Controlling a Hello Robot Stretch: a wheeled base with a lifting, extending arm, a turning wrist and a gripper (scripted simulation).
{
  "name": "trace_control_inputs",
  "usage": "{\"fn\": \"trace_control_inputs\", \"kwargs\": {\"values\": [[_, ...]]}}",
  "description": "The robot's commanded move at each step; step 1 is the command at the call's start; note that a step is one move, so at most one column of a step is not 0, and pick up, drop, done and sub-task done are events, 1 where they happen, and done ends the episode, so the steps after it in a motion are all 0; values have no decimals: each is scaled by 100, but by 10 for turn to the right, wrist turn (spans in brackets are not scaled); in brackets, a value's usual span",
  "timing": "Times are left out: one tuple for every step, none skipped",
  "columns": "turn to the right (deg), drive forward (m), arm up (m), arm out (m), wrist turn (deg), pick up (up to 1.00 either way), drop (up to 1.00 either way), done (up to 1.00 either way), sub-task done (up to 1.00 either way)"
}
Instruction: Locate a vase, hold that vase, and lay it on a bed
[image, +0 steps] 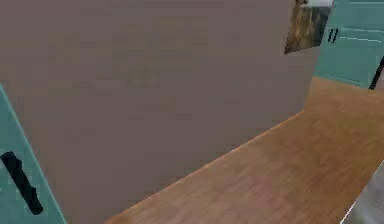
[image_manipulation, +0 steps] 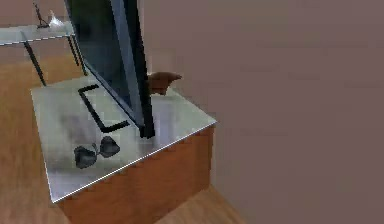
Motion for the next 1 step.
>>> {"fn": "trace_control_inputs", "kwargs": {"values": [[0,75,0,0,0,0,0,0,0]]}}
